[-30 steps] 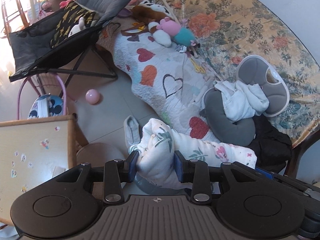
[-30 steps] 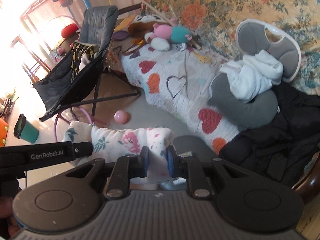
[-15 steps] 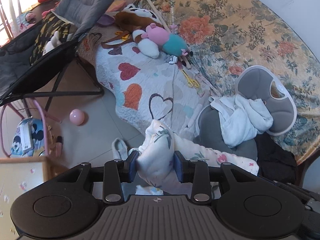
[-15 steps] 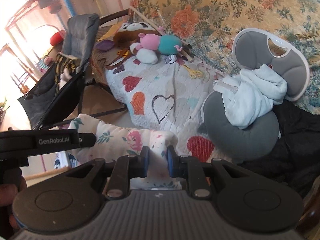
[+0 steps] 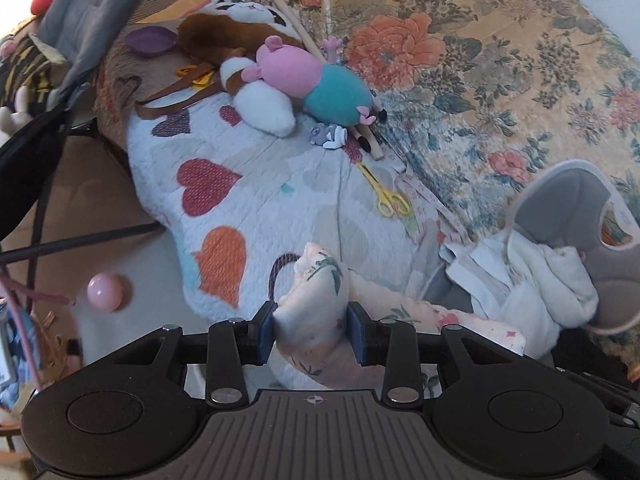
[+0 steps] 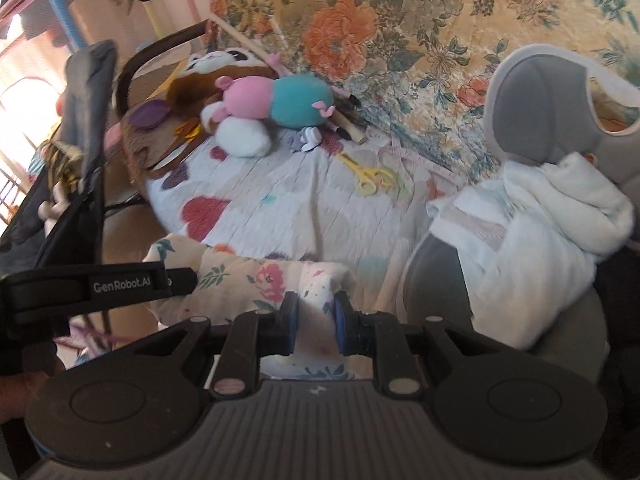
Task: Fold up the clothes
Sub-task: 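Lift the rolled garment with both grippers and carry it over the quilted bed, then lower the roll onto the quilt and open both grippers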
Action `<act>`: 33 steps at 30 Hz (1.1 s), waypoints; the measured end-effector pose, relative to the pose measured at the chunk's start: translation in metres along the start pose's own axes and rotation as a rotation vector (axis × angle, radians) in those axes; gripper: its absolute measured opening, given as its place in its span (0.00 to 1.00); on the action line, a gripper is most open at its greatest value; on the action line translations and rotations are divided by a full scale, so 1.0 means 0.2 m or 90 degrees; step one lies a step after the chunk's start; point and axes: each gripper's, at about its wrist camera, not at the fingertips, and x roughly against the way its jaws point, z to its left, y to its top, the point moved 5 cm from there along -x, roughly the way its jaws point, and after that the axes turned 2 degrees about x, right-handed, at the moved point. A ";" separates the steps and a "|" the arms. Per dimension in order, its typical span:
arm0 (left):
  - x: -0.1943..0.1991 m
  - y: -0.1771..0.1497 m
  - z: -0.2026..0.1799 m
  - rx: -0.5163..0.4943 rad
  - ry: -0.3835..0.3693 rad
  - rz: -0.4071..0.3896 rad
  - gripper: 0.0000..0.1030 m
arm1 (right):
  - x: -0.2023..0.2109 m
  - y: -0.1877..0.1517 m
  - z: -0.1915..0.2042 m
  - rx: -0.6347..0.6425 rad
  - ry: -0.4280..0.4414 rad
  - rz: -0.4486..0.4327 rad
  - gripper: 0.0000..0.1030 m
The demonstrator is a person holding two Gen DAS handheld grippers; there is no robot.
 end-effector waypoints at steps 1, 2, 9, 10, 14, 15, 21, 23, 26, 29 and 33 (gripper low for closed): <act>-0.07 0.03 0.00 -0.006 0.000 -0.006 0.36 | -0.07 0.02 -0.01 -0.002 -0.002 -0.003 0.18; -0.13 0.05 0.00 -0.013 0.000 -0.012 0.36 | -0.13 0.03 -0.02 -0.001 -0.004 -0.007 0.18; -0.54 0.17 0.06 -0.043 -0.003 -0.041 0.36 | -0.49 0.08 -0.05 0.023 -0.018 -0.034 0.18; -0.58 0.18 0.06 -0.053 -0.002 -0.045 0.36 | -0.52 0.09 -0.05 0.029 -0.022 -0.040 0.18; -0.73 0.25 0.07 -0.070 0.004 -0.076 0.36 | -0.67 0.14 -0.04 0.048 -0.033 -0.067 0.18; -0.76 0.26 0.07 -0.074 0.006 -0.086 0.36 | -0.71 0.16 -0.04 0.050 -0.035 -0.074 0.18; -1.02 0.23 0.11 -0.088 0.021 -0.062 0.36 | -0.95 0.11 -0.07 0.057 -0.040 -0.054 0.18; -1.07 0.17 0.14 -0.075 0.020 -0.041 0.37 | -1.01 0.04 -0.10 0.023 -0.038 -0.027 0.18; -1.07 0.10 0.13 -0.103 0.012 -0.036 0.39 | -1.04 -0.06 -0.14 -0.045 -0.026 -0.001 0.18; -1.07 0.08 0.13 -0.113 0.014 -0.022 0.42 | -1.05 -0.10 -0.14 -0.065 -0.018 0.004 0.19; -1.08 0.10 0.18 -0.097 0.002 -0.010 0.49 | -1.07 -0.07 -0.18 -0.077 -0.017 0.011 0.21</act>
